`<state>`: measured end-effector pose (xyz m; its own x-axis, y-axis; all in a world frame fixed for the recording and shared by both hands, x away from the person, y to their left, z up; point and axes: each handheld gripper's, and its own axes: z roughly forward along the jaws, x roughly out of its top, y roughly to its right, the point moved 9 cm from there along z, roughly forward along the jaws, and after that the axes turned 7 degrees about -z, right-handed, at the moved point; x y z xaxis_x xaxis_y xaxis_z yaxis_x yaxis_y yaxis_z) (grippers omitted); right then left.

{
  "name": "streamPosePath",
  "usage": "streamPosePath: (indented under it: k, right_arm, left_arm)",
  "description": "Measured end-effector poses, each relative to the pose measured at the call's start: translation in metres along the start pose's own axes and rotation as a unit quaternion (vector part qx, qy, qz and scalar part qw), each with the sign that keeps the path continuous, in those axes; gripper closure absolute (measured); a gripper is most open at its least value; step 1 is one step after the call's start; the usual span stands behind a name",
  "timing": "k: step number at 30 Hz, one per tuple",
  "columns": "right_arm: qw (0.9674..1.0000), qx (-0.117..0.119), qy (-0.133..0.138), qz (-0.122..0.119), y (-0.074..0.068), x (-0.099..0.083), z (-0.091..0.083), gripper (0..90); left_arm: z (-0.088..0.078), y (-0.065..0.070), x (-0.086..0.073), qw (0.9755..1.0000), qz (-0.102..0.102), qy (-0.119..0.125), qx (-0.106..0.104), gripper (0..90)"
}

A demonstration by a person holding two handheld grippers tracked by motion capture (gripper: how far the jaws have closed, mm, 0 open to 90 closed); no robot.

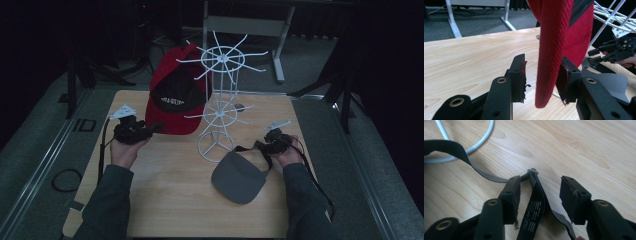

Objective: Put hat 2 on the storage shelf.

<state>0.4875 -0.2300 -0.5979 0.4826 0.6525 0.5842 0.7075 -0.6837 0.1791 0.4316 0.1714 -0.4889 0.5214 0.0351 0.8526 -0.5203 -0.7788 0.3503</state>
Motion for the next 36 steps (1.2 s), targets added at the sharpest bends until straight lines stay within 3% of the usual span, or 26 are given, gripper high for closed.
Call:
streamPosePath:
  k: [10,18,28,30,36]
  right_arm:
    - [0.9994,0.008,-0.031,-0.014,-0.002,-0.001,0.014,65.9]
    - [0.9989,0.005,-0.046,-0.007,-0.002,-0.002,0.019,86.3]
    - [0.9997,-0.013,-0.016,-0.01,0.0,0.006,0.002,87.8]
    - [0.9996,-0.019,-0.011,-0.018,0.001,0.009,-0.003,87.8]
    - [0.9994,-0.025,0.021,-0.014,0.004,0.017,-0.026,87.9]
  left_arm:
    - [0.003,0.002,0.0,1.0,-0.001,0.0,-0.005,62.0]
    - [0.002,0.004,-0.001,1.0,0.001,0.0,-0.005,61.9]
    - [0.005,0.006,-0.003,1.0,0.003,-0.002,-0.007,61.6]
    - [0.006,0.007,-0.004,1.0,0.005,-0.002,-0.006,61.4]
    - [0.005,0.009,-0.004,1.0,0.006,0.0,-0.006,61.1]
